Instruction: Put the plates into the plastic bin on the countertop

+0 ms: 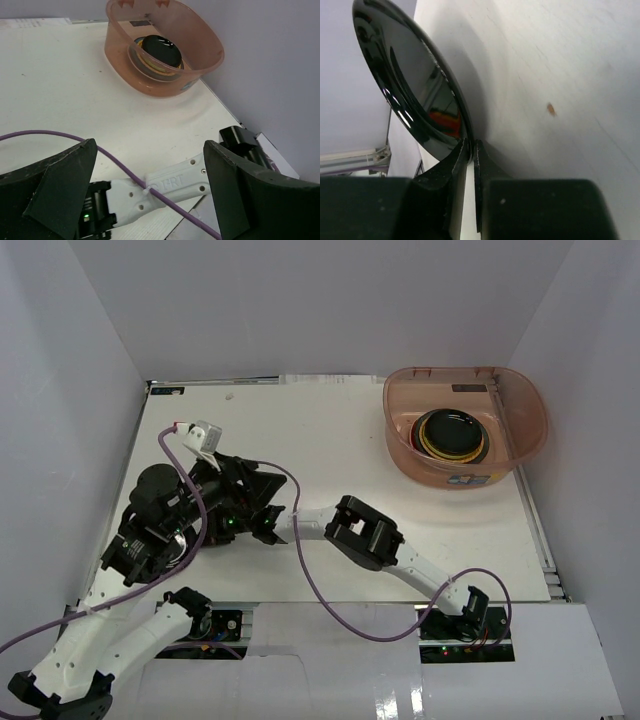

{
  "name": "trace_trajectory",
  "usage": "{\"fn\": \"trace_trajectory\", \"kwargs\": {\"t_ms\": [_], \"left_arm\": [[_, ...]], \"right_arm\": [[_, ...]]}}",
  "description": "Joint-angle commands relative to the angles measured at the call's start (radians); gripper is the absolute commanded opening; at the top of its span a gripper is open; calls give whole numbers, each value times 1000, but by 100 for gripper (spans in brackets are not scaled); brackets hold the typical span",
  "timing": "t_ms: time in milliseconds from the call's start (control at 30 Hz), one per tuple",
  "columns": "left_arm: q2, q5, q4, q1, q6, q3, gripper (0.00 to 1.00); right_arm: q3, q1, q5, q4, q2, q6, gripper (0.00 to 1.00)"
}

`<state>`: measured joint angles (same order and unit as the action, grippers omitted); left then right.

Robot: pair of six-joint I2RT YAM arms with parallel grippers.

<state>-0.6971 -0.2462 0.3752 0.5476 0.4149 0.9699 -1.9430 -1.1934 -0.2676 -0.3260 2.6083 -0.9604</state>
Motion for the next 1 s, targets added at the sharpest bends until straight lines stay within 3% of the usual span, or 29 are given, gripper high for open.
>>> {"fn": "trace_trajectory", "kwargs": {"t_ms": [0, 200, 300, 400, 533, 733, 767, 867, 967], "left_arm": [[27, 90, 51, 3, -42, 44, 98], [22, 160, 79, 5, -61, 72, 98], [15, 217, 73, 5, -54, 84, 98], [11, 281, 61, 3, -41, 78, 98], [21, 312, 28, 3, -18, 17, 98], [24, 337, -22, 3, -37, -86, 98], [19, 344, -28, 3, -45, -102, 98], [11, 373, -56, 3, -60, -173, 98], [1, 375, -73, 5, -83, -220, 98]], "right_arm": [[215, -3, 36, -114, -109, -29, 10], [537, 44, 125, -283, -423, 51, 8], [728, 97, 191, -289, -581, 147, 8], [886, 181, 261, -200, -862, 253, 8], [1004, 343, 373, 55, -1116, 399, 8], [1052, 745, 389, 252, -1422, 551, 8], [1038, 881, 330, 292, -1432, 560, 8], [987, 1128, 160, 324, -1391, 574, 8], [938, 1296, 52, 367, -1294, 574, 8]]}}
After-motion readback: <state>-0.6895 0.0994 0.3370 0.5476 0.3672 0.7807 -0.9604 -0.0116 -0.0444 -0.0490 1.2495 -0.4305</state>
